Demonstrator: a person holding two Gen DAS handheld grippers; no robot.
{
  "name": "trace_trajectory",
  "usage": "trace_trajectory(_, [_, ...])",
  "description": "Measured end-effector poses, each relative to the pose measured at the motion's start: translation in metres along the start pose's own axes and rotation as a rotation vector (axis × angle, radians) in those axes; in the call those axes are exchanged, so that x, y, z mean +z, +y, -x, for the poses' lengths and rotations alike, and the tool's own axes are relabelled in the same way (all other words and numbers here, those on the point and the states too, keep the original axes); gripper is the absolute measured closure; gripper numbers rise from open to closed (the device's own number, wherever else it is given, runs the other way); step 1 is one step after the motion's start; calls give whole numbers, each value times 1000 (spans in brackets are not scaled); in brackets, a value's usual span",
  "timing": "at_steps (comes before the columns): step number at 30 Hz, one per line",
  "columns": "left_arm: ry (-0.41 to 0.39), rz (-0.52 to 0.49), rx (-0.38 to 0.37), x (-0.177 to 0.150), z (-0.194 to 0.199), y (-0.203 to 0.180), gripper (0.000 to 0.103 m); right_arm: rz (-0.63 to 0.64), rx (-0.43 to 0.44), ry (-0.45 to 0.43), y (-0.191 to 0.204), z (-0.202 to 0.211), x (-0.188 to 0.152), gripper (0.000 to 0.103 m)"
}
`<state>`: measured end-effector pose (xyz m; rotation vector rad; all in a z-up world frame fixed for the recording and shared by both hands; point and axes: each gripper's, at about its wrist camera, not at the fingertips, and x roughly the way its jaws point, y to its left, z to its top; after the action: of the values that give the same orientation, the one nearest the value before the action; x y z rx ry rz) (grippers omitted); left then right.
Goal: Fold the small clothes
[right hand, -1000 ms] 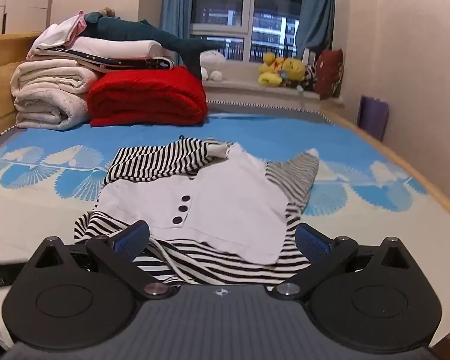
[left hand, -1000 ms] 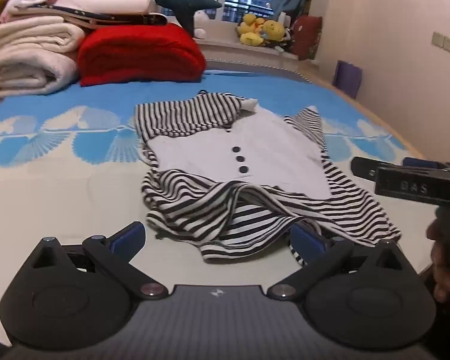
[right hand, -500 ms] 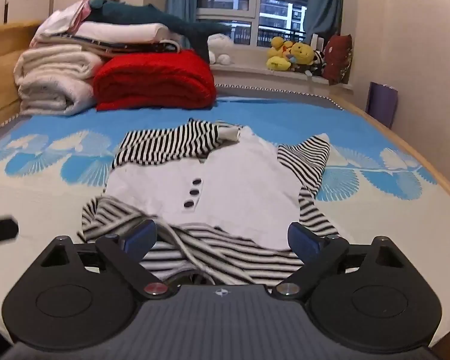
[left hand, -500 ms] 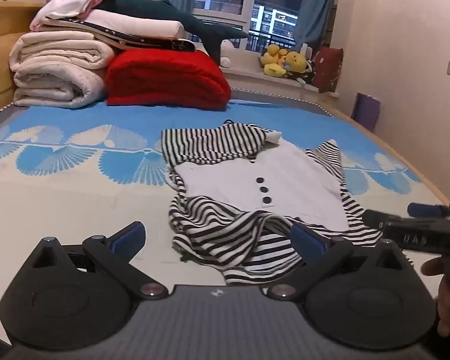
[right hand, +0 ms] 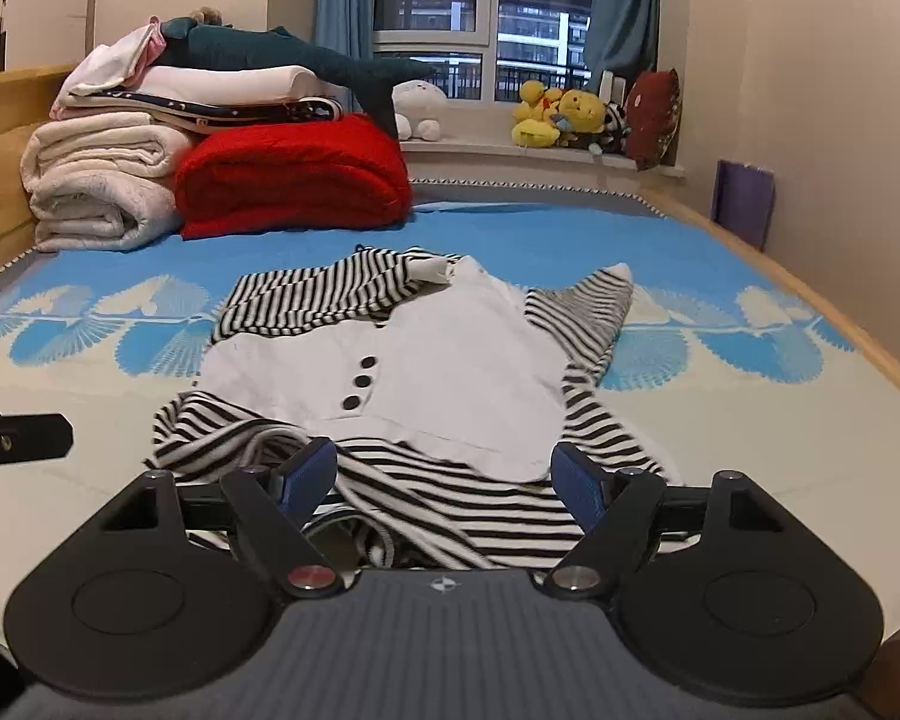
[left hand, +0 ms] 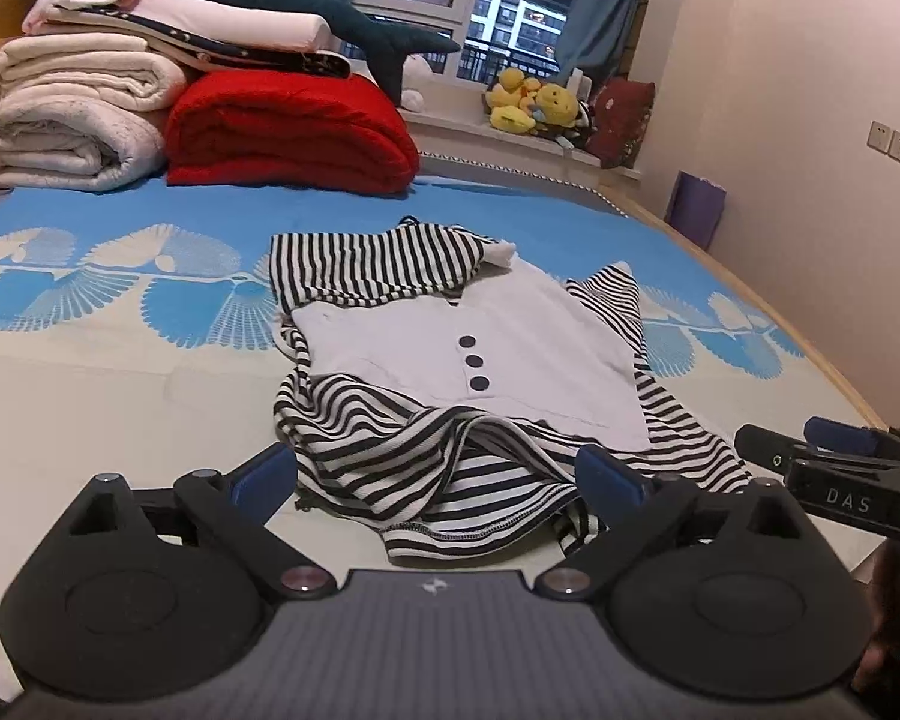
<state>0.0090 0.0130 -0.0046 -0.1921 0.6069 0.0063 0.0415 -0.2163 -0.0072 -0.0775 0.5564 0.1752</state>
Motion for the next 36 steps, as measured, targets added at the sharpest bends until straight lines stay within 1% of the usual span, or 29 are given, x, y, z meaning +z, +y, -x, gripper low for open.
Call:
trace_trajectory(5, [13, 7, -16, 0, -3, 0, 7, -33, 14, 25, -6, -5, 1, 24])
trace_trajectory(7, [16, -4, -24, 0, -3, -1, 9, -18, -2, 32, -2, -8, 1, 24])
trace_trajectory(11, [22, -27, -33, -1, -4, -3, 14, -23, -1, 46, 0, -12, 3, 29])
trace_trajectory(16, [38, -29, -42, -2, -6, -2, 19, -33, 12, 53, -1, -15, 6, 31])
trace_trajectory(19, [45, -39, -48, -2, -6, -4, 26, -20, 16, 61, 1, -16, 5, 31])
trace_trajectory(20, [47, -46, -49, -3, -7, -5, 31, -13, 15, 60, 2, -16, 5, 31])
trace_trajectory(21, [49, -52, -49, -3, -7, -6, 36, -8, 14, 58, 3, -16, 5, 33])
trace_trajectory(24, [50, -70, -55, -4, -8, -9, 41, 6, 12, 49, 4, -15, 5, 37])
trace_trajectory(25, [50, -74, -57, -4, -8, -10, 42, 9, 14, 49, 4, -15, 4, 39])
trace_trajectory(27, [52, -81, -60, -4, -8, -11, 42, 9, 19, 48, 5, -14, 5, 45])
trace_trajectory(30, [54, -88, -63, -5, -9, -12, 42, 9, 24, 42, 4, -14, 5, 49])
trace_trajectory(36, [58, -97, -60, -5, -11, -12, 42, 15, 29, 43, 4, -14, 5, 51])
